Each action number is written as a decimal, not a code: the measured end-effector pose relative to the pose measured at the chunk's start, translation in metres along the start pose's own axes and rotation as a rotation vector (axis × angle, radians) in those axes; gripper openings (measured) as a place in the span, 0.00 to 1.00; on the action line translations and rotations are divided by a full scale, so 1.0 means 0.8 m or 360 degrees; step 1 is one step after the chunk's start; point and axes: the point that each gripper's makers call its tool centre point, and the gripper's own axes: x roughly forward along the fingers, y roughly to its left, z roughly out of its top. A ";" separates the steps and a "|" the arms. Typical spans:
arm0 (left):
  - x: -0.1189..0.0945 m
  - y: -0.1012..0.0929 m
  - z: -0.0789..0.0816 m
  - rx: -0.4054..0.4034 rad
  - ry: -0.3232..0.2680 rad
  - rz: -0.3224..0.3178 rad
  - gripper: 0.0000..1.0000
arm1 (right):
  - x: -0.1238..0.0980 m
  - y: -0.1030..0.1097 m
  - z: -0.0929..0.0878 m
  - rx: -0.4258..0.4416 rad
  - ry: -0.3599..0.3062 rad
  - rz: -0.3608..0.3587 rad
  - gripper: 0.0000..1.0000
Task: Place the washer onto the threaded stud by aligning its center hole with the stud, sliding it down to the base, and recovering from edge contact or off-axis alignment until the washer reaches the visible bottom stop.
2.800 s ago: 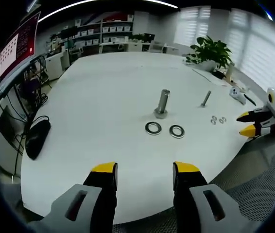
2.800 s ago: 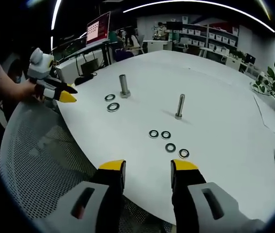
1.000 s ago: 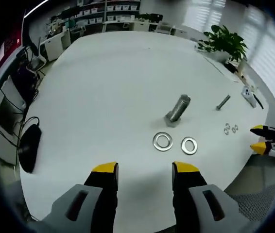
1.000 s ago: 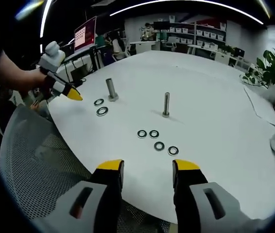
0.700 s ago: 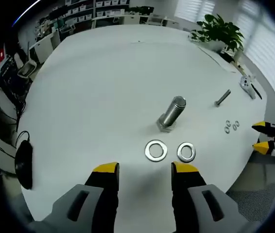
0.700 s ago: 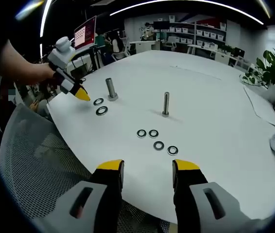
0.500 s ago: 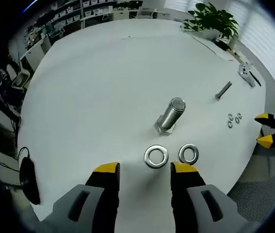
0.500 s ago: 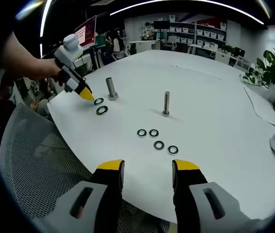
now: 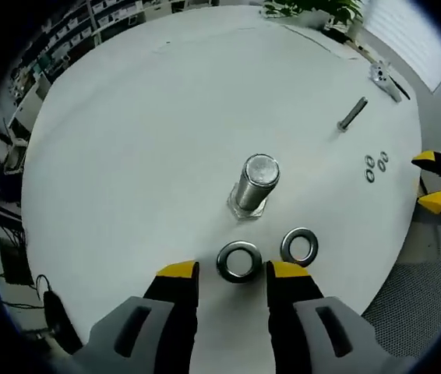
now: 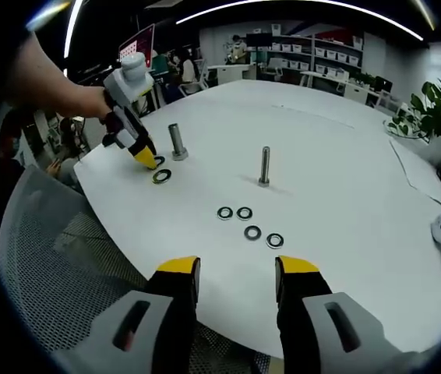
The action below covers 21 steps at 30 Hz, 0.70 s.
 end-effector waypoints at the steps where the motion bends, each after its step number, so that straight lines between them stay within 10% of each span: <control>1: 0.000 0.000 0.001 0.0000 -0.0001 0.0003 0.31 | 0.000 0.000 0.000 0.0003 0.0000 -0.0001 0.41; 6: 0.002 -0.001 0.002 0.0210 0.0013 0.0014 0.29 | 0.000 0.000 -0.001 -0.0003 0.0003 -0.0002 0.41; 21: 0.001 -0.005 0.002 0.0189 0.0171 -0.0032 0.21 | 0.000 0.000 -0.001 -0.0009 0.0004 -0.0004 0.40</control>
